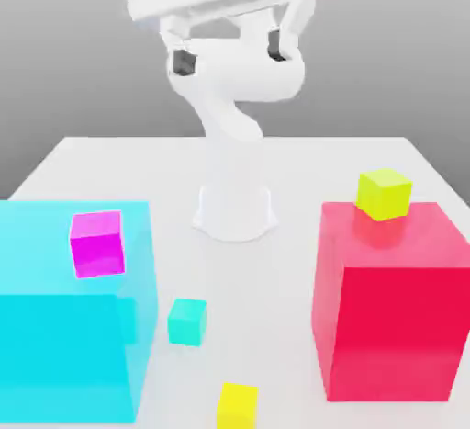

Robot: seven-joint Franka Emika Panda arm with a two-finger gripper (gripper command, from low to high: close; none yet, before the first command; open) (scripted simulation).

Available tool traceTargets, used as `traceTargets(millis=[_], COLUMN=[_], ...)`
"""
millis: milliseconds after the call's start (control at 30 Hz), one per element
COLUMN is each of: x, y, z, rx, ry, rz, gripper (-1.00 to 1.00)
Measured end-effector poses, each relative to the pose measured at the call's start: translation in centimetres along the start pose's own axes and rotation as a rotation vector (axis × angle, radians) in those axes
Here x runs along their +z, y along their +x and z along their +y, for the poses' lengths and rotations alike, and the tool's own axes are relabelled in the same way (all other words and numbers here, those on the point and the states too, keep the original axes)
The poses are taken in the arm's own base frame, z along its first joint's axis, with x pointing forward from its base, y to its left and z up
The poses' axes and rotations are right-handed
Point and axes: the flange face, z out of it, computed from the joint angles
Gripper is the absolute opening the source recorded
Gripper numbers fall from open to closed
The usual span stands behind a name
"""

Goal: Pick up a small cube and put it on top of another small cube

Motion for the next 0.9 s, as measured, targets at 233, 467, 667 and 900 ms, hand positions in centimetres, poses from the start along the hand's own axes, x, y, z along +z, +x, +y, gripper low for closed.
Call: traceTargets(millis=[233, 467, 667, 900], x=[9.2, 17.8, 24.3, 31.6], y=[-0.5, -1.1, -2.0, -3.2], z=[1.9, 5.5, 9.7, 14.8], rx=[0.28, 0.561, 0.798, 0.982], ry=[-0.133, -0.264, -0.375, -0.46], rz=[0.013, 0.05, 0.099, 0.15], gripper=[0.0, 0.0, 0.0, 0.0])
